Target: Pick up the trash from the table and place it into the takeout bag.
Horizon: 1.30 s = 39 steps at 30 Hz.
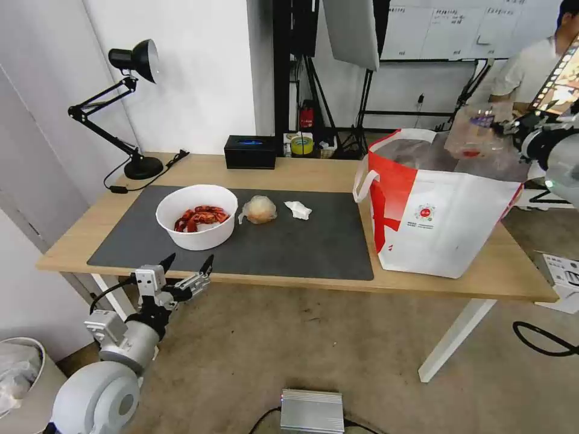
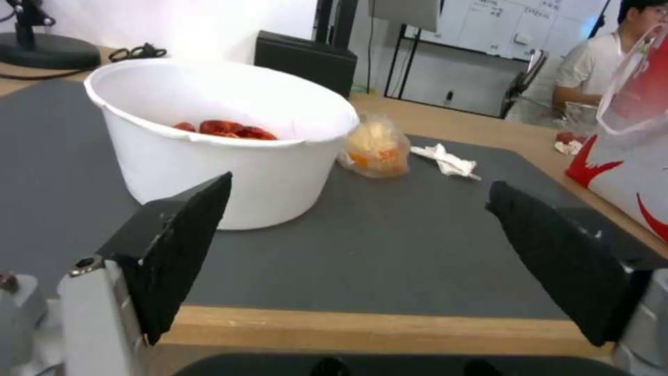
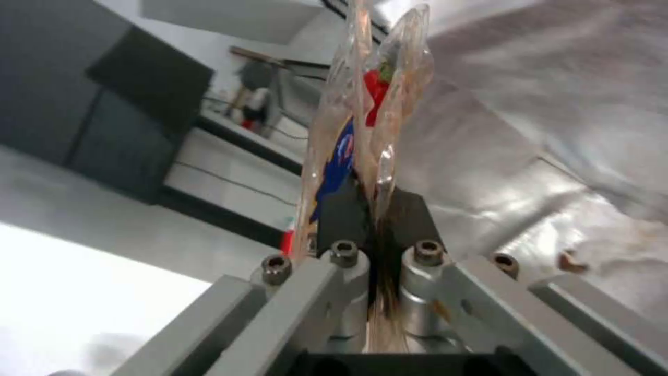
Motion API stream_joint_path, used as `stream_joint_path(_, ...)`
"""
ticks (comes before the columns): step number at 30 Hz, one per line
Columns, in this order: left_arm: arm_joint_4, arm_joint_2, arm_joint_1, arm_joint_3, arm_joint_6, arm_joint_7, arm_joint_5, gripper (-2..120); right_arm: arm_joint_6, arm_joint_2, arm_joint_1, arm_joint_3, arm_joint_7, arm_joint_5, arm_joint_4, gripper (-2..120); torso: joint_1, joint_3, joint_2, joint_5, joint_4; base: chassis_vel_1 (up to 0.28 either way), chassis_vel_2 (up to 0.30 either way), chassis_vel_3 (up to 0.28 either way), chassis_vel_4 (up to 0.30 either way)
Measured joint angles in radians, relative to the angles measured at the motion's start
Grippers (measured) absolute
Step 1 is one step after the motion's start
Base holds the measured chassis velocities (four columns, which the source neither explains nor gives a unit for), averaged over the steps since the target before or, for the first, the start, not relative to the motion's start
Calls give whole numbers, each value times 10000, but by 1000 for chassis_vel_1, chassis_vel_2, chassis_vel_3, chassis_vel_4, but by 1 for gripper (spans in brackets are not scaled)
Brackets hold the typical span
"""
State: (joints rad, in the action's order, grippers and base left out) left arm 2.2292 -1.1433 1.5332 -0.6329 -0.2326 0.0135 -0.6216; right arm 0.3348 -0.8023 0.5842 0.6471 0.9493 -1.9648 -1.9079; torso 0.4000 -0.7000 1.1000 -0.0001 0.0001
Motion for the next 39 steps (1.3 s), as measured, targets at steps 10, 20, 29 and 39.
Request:
stream_joint_path(10,-90,-154,-10,132,23,-15,56,100,-397,-467,-628,-488,1852,5,468,0,0,0,0,0,-2,0,0,0,0)
stream_joint_path(20,-100,-221,57,15,31,-15,38,100,-343,-801,-704,-671,2054,109,751,26,0,0,0,0,0,0,0,0,0)
stream_joint_path(29,-85,-256,125,-25,38,-21,33,100,-267,-775,-550,-682,1907,144,702,54,0,0,0,0,-1,0,0,0,0)
stream_joint_path(39,-72,-298,140,-25,47,-24,49,100,-871,-639,278,-659,-929,1772,-167,94,0,1,0,0,-1,0,0,0,0)
